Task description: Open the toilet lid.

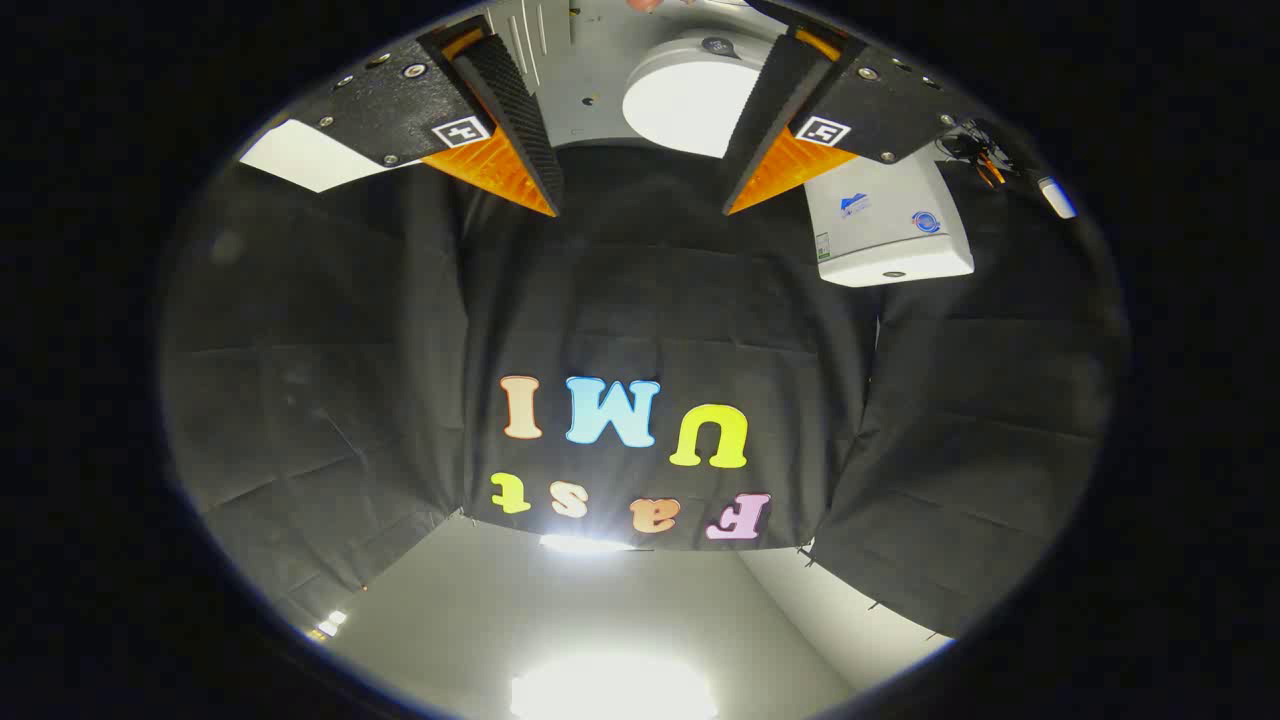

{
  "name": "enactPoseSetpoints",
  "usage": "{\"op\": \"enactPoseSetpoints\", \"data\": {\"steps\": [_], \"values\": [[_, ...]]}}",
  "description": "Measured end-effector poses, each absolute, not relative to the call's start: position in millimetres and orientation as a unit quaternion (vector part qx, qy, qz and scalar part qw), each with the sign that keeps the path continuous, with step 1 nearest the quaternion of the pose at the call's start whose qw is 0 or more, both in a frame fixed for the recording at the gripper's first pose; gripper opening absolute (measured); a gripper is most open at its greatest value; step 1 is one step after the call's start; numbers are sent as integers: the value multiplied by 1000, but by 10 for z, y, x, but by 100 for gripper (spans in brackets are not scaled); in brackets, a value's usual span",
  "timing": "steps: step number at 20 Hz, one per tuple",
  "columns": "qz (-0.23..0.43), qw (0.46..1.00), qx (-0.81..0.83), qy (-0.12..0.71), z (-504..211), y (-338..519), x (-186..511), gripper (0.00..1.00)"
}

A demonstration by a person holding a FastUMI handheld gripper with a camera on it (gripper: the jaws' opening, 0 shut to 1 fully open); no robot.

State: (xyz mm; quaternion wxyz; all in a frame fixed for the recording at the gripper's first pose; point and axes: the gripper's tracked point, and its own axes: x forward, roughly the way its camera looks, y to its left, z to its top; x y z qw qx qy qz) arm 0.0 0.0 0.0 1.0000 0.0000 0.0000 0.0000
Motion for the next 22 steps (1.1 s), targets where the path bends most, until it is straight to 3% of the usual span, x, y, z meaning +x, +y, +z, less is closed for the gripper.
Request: {"op": "enactPoseSetpoints", "data": {"steps": [22], "values": [[14, 999, 31, -18, 20, 5, -18, 95]]}}
